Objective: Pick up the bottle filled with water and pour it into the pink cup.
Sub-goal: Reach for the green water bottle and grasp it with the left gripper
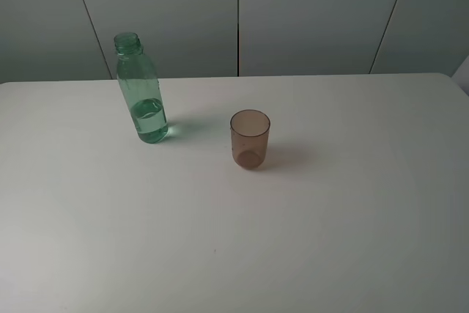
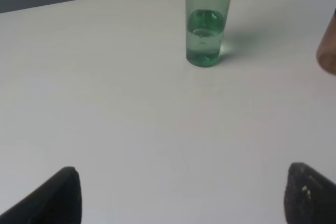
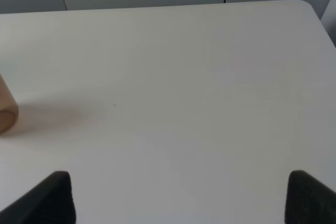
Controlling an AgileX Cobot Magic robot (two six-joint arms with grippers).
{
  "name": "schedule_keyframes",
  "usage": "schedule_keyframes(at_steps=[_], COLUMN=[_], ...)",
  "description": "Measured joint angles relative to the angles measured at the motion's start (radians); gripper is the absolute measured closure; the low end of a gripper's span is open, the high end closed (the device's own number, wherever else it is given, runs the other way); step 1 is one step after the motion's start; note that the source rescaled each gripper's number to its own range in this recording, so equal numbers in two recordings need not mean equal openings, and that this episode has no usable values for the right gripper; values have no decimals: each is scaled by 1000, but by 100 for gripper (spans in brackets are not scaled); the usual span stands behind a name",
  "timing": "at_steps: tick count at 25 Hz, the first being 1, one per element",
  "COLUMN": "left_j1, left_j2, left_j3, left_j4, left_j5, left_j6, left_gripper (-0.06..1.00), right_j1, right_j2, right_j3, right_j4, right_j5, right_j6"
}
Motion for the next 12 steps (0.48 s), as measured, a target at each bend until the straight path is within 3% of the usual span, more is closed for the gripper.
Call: schedule_keyframes(at_steps=[5,12], left_j1=[0,0], left_j2=[218,499], left_j3=[-60,-62], left_j4=[-83,-143], left_j5=[-94,-325], left_j6=[70,101], left_gripper=[-3,-3], right_j1=[0,0], right_j2=[0,0], right_j3=[0,0], right_j4=[0,0], right_j5=[0,0], right_j6=[0,0])
